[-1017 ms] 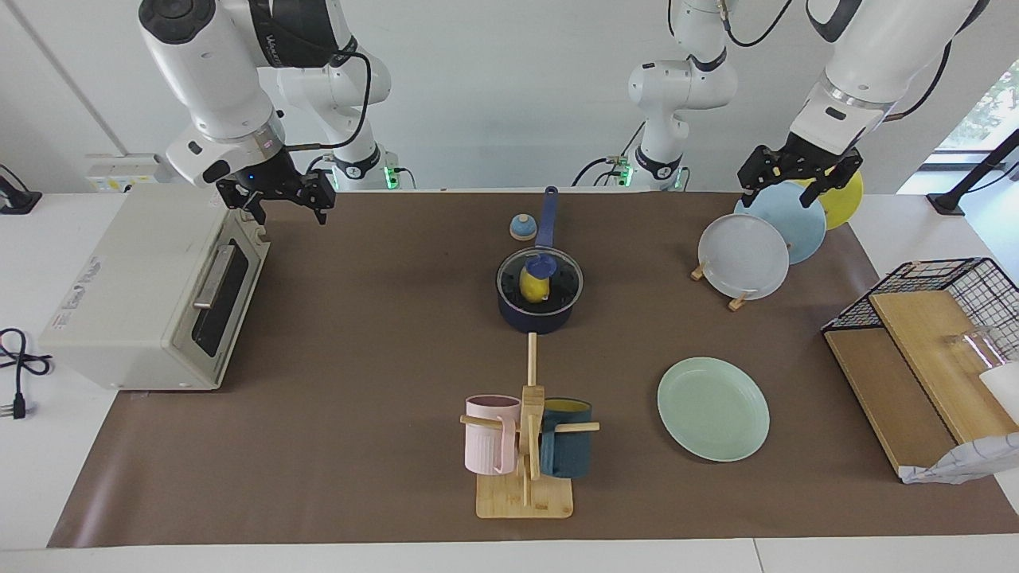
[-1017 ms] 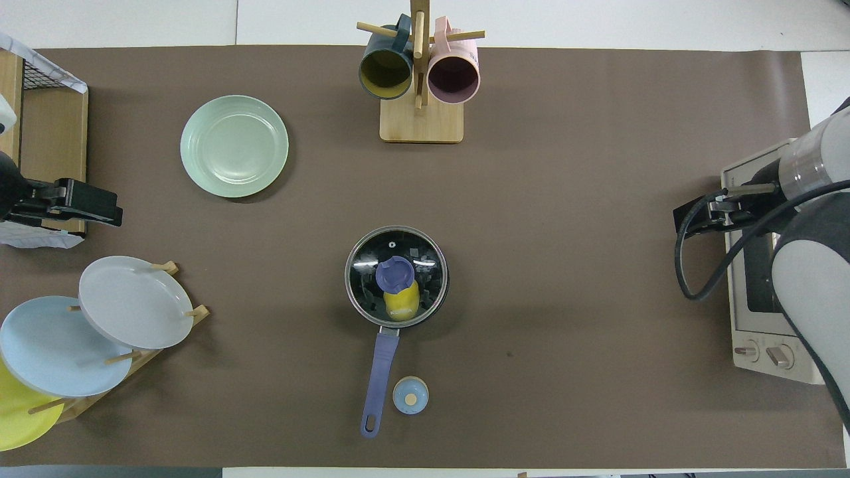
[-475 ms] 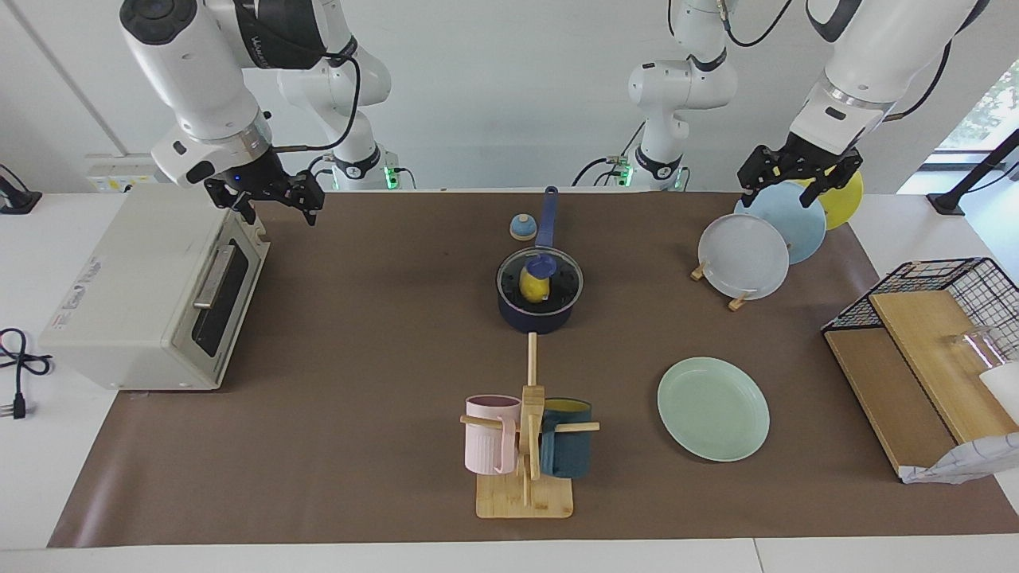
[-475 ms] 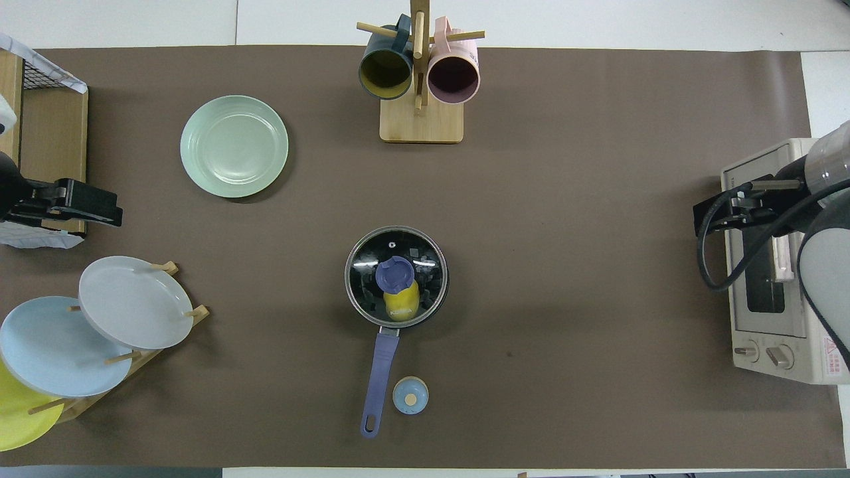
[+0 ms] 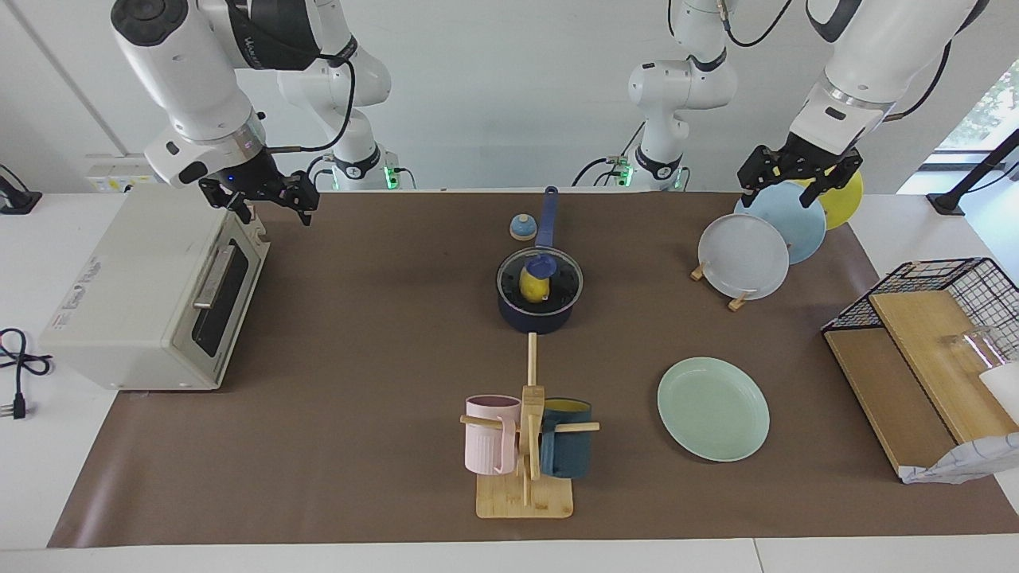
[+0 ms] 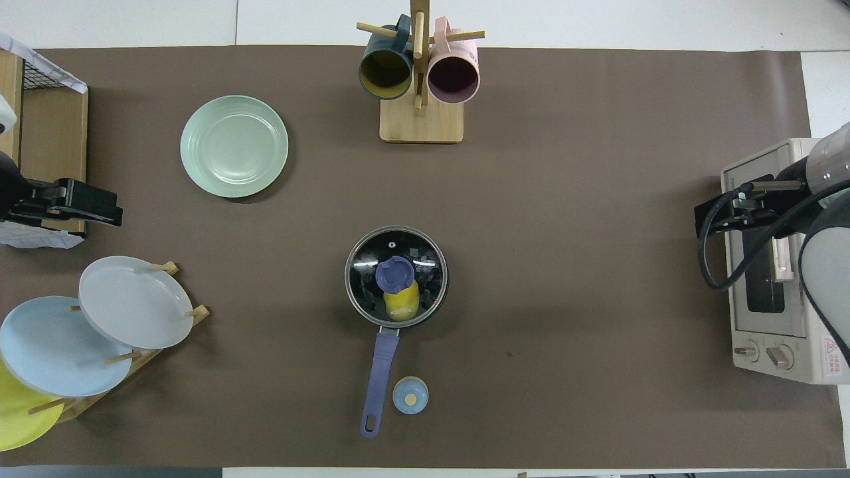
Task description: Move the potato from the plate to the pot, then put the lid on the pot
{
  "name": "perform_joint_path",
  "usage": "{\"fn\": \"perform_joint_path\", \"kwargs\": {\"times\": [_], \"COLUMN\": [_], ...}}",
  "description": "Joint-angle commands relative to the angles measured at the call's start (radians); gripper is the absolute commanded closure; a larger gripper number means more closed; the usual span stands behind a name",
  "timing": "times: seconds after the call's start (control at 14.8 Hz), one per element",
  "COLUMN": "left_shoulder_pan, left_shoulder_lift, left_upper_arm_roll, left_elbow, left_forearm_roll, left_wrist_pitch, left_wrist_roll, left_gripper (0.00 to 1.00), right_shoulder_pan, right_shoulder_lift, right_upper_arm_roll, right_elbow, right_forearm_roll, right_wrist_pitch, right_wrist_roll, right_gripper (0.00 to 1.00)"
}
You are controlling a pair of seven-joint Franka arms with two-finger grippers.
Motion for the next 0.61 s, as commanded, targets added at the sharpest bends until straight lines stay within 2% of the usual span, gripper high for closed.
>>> {"fn": "perform_joint_path", "kwargs": {"times": [0.0,0.54], "left_shoulder_pan": [-0.003,-0.003], "left_shoulder_lift": [-0.010,-0.010], "left_upper_arm_roll": [0.003,0.003], "left_elbow": [-0.015,-0.017], "left_forearm_roll": [-0.004,-0.004], "left_wrist_pitch": [0.037,0.057], "left_wrist_roll": [-0.011,-0.011], "left_gripper": [0.00,0.00], "right_shoulder_pan": [-0.023,-0.023], "right_shoulder_lift": [-0.006,-0.006], "right_upper_arm_roll": [0.015,0.011], "right_elbow": [-0.003,-0.003], "right_forearm_roll": [0.004,0.005], "right_wrist_pitch": [-0.014,-0.011], "right_wrist_roll": [-0.022,-0.022], "right_gripper": [0.00,0.00]}}
